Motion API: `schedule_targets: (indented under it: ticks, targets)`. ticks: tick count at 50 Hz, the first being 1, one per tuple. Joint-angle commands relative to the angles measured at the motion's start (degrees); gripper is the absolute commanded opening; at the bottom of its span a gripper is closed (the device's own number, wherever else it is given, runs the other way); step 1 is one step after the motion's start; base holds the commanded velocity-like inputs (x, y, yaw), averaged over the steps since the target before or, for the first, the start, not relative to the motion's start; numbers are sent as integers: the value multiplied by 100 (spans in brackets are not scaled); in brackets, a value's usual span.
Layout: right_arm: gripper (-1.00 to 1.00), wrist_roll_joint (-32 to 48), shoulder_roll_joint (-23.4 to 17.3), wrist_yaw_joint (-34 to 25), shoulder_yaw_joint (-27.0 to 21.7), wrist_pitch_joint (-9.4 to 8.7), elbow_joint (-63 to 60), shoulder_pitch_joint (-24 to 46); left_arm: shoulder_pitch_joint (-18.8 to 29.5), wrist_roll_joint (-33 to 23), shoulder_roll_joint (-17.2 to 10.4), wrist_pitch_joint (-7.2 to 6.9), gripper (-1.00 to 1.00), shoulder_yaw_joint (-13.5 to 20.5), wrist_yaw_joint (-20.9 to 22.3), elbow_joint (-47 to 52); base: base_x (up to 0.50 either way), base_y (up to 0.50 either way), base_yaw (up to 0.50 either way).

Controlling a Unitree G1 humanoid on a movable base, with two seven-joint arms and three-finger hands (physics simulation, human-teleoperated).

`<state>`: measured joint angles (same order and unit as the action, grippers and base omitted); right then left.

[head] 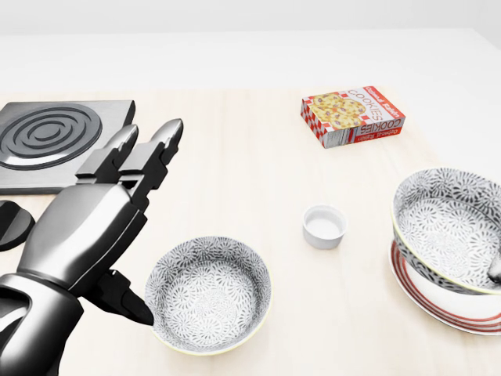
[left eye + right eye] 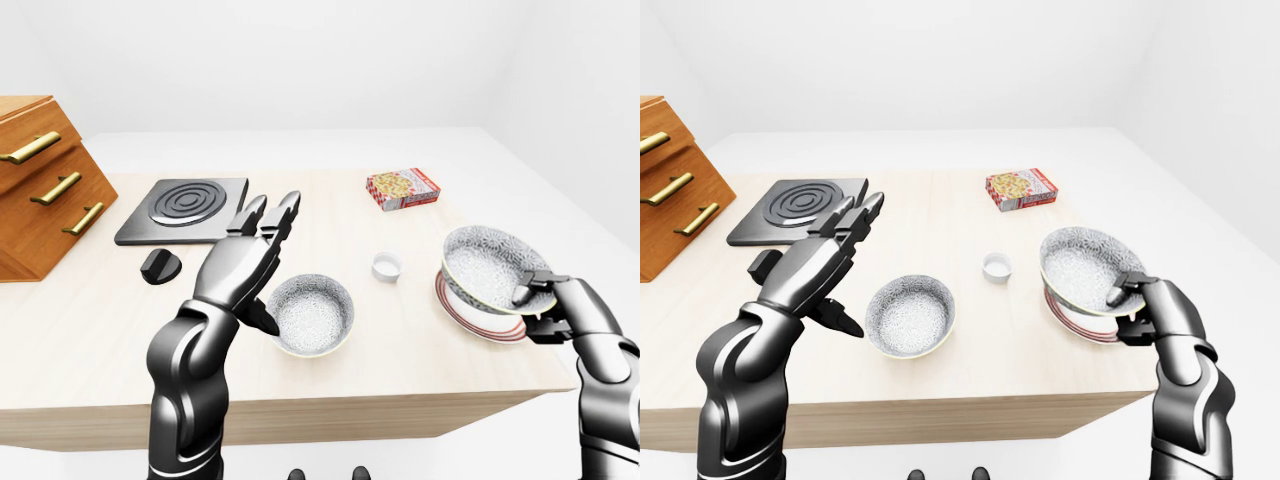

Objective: Pick the akita bowl from table center and place it on the plate.

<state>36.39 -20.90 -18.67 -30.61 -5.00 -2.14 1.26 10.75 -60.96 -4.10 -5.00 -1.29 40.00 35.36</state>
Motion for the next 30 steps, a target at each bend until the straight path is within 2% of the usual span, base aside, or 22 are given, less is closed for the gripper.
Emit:
schedule_targets:
  ticks: [1, 20, 30]
  targets:
    - [-100, -979, -327, 654, -7, 0, 608, 242, -42, -15, 22, 0, 100, -29, 0, 31, 0, 0, 0]
    - [-100, -1078, -785, 1539, 443, 0, 2521, 691, -296, -119, 124, 0, 100, -155, 0, 149, 0, 0, 0]
    - [-100, -1137, -994, 1942, 804, 385, 3556, 1047, -228, -84, 102, 0, 100, -134, 0, 81, 0, 0, 0]
